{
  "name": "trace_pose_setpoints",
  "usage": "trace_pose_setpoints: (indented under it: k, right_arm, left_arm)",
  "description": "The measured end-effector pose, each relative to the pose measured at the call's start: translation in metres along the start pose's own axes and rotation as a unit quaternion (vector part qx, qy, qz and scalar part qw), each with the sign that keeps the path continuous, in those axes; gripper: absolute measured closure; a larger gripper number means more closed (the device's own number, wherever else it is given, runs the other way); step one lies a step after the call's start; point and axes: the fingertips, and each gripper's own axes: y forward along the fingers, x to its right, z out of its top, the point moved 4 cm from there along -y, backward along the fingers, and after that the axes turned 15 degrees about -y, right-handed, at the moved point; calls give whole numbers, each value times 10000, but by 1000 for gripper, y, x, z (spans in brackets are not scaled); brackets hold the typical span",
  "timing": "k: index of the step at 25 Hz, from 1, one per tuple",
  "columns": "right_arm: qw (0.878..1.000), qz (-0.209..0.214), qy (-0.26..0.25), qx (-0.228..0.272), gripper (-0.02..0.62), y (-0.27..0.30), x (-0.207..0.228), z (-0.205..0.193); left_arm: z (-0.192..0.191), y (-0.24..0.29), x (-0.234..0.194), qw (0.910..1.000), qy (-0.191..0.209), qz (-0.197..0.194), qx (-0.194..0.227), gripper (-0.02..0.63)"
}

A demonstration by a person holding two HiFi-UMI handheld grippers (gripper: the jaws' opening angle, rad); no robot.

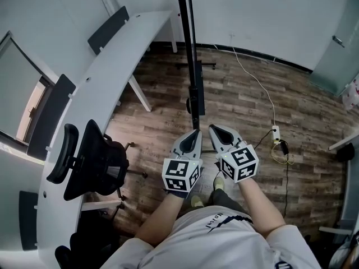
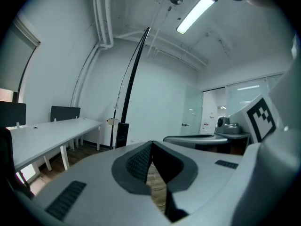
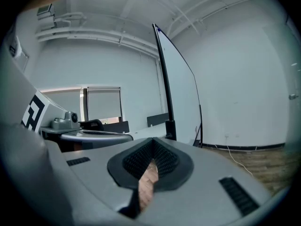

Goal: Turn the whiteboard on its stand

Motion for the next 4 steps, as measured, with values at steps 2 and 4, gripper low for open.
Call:
trace_pose_setpoints:
  k: [2, 4]
  right_arm:
    - [10000, -7, -5, 13, 583, 0, 0, 0]
    - [10000, -15, -10, 25, 583, -1, 1, 0]
  left_arm:
    - [0, 0, 1, 10000, 4, 3, 5, 594]
    - [-1, 0, 1, 10000, 6, 4, 8, 594]
